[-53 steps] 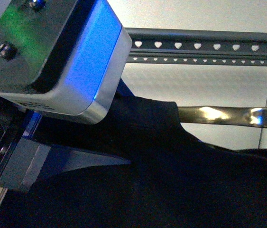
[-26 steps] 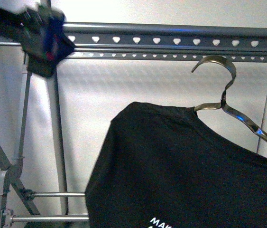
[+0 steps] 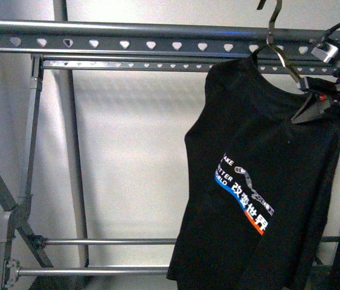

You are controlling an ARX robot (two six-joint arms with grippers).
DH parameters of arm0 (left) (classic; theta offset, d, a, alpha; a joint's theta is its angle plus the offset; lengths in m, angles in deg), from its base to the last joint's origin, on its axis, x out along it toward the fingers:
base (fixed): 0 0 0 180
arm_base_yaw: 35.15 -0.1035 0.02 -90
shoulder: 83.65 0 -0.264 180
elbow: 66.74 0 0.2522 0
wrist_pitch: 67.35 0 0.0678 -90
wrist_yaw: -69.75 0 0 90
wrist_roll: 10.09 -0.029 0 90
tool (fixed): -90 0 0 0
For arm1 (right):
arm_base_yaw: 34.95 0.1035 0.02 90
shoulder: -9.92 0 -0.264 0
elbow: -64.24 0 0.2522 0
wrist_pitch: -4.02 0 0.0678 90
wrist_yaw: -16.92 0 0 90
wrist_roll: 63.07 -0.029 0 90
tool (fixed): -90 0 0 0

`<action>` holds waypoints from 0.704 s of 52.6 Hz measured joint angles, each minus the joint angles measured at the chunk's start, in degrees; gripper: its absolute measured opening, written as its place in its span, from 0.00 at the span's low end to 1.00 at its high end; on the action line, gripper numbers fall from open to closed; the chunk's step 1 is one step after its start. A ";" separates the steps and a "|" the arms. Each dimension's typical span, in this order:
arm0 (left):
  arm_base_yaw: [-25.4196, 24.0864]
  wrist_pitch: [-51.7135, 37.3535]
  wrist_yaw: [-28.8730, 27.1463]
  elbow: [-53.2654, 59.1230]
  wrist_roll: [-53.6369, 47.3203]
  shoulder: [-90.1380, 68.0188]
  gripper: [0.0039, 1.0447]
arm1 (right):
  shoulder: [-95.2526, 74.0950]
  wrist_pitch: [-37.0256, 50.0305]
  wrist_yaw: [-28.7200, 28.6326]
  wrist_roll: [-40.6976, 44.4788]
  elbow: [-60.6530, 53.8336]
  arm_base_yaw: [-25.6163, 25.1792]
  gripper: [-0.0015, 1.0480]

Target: Hang clothes on hanger

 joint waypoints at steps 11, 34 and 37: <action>-3.26 -1.40 3.21 7.17 -0.17 5.75 0.03 | -7.41 -4.39 4.72 -4.66 8.81 2.29 0.07; -10.32 0.74 10.23 15.85 -0.26 16.94 0.03 | 2.36 30.27 13.75 -2.95 -21.99 5.62 0.43; -10.32 1.66 10.12 16.55 -0.24 18.64 0.03 | 8.57 44.11 16.50 -2.49 -31.34 4.76 0.56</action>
